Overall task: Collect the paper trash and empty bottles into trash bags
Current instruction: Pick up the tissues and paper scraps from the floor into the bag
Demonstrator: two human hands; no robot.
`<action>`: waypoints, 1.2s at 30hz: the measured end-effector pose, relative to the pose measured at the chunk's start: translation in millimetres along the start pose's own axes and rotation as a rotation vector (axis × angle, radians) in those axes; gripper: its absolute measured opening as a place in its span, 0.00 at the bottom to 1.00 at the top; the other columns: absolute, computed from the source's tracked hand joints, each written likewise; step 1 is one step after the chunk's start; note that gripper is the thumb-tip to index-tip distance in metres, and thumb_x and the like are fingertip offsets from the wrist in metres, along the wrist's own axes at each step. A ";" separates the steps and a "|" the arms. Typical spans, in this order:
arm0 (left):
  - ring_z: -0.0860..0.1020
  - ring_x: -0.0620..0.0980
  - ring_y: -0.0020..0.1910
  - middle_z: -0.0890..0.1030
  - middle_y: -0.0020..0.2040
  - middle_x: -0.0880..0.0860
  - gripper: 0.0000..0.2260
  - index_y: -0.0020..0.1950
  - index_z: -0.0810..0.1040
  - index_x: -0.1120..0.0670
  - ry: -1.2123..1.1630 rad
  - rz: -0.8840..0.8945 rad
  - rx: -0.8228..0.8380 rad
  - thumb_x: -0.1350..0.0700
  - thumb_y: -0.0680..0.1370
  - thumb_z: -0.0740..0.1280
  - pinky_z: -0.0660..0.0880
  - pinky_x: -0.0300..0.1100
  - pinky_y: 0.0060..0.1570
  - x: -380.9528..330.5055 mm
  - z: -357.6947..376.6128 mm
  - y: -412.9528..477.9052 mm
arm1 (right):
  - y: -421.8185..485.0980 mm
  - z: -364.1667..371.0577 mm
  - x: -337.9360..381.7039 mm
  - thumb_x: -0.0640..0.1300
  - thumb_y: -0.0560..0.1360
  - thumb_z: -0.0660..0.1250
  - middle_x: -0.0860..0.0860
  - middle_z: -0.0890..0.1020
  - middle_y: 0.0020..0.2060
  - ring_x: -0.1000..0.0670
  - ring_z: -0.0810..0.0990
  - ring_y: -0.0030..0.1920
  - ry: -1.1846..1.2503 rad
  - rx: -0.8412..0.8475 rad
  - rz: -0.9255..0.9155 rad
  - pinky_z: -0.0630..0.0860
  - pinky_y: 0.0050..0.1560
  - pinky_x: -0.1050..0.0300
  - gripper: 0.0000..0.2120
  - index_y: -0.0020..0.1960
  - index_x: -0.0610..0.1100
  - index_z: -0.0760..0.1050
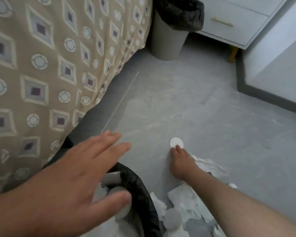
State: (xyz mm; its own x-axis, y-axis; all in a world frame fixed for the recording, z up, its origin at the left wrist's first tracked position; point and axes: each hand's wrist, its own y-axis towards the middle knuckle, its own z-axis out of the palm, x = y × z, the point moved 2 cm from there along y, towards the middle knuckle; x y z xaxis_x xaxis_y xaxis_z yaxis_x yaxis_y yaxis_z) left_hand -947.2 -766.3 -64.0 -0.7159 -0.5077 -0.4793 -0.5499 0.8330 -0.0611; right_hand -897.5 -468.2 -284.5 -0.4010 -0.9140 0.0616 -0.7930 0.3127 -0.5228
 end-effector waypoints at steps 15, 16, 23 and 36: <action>0.70 0.59 0.66 0.69 0.69 0.58 0.19 0.69 0.67 0.56 0.264 -0.261 0.760 0.57 0.78 0.57 0.69 0.48 0.62 -130.6 189.0 162.6 | -153.7 31.6 -80.5 0.37 0.68 0.60 0.42 0.79 0.60 0.39 0.80 0.55 0.025 -0.002 -0.435 0.80 0.49 0.51 0.19 0.57 0.42 0.78; 0.67 0.60 0.68 0.66 0.70 0.58 0.21 0.70 0.65 0.56 0.254 -0.315 0.775 0.55 0.77 0.58 0.68 0.51 0.65 -132.9 203.9 157.1 | -146.9 25.0 -96.4 0.37 0.65 0.61 0.43 0.82 0.53 0.40 0.82 0.47 0.027 -0.052 -0.402 0.81 0.42 0.53 0.17 0.50 0.42 0.80; 0.35 0.65 0.74 0.32 0.76 0.56 0.45 0.76 0.38 0.44 0.082 -0.462 0.824 0.37 0.70 0.65 0.54 0.73 0.63 -154.6 299.2 94.1 | -70.3 -5.3 -125.2 0.53 0.75 0.61 0.48 0.41 0.79 0.41 0.42 0.78 0.035 0.002 -0.011 0.57 0.74 0.39 0.36 0.78 0.56 0.47; 0.63 0.60 0.66 0.60 0.70 0.58 0.22 0.69 0.62 0.50 0.294 -0.228 0.576 0.60 0.76 0.60 0.73 0.49 0.54 -152.2 297.6 39.1 | -212.5 84.9 -147.1 0.69 0.66 0.67 0.49 0.33 0.77 0.43 0.36 0.77 -0.067 0.338 -0.052 0.63 0.72 0.41 0.54 0.77 0.57 0.34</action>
State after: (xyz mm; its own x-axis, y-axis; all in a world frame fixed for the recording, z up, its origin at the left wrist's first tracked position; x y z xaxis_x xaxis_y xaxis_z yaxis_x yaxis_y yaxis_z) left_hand -731.6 -591.0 -254.0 -0.7413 -0.6549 -0.1468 -0.4421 0.6411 -0.6273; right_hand -631.0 -422.1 -254.7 -0.3243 -0.9449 0.0458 -0.6103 0.1720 -0.7733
